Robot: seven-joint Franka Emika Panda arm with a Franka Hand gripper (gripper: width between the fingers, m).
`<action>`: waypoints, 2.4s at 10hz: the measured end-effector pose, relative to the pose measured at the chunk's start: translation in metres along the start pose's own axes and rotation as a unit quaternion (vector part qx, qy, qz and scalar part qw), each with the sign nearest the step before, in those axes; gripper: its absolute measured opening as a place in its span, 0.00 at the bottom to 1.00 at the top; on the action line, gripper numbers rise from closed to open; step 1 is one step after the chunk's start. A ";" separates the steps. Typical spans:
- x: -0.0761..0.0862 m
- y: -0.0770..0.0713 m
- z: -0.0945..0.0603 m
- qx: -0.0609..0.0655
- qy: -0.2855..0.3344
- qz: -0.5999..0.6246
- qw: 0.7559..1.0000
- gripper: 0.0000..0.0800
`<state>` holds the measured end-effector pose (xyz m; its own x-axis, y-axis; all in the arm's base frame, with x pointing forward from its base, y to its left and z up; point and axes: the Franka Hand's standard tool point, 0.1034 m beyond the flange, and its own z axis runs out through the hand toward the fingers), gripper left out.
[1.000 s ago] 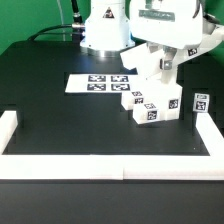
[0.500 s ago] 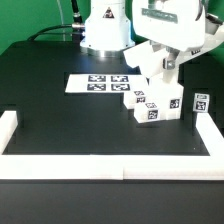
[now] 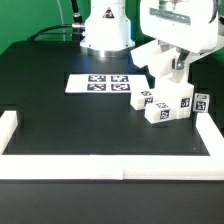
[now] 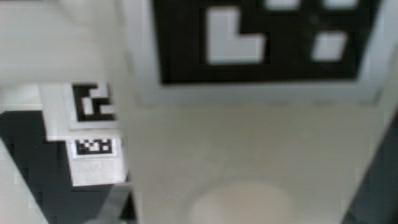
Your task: Assemble chair
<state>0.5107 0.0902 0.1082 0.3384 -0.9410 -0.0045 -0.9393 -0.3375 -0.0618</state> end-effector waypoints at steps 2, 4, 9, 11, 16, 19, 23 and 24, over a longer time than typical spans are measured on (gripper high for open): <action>-0.001 0.000 0.000 -0.001 0.000 0.004 1.000 0.36; -0.006 -0.001 0.000 -0.004 -0.002 0.016 1.000 0.36; -0.006 -0.001 0.001 -0.005 -0.002 0.014 1.000 0.76; -0.006 -0.001 0.001 -0.005 -0.002 0.014 1.000 0.81; -0.004 -0.002 0.002 0.001 -0.002 -0.004 1.000 0.81; -0.008 -0.003 -0.011 0.013 -0.009 -0.032 0.999 0.81; -0.016 -0.008 -0.031 0.029 -0.020 -0.038 0.999 0.81; -0.016 -0.008 -0.030 0.029 -0.020 -0.038 0.999 0.81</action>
Offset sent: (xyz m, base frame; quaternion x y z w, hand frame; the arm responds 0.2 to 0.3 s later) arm -0.0006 0.0023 -0.0018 -0.0275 0.0141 0.0309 0.9990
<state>0.5112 0.1075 0.1390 0.4120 -0.9104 -0.0371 -0.9063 -0.4052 -0.1205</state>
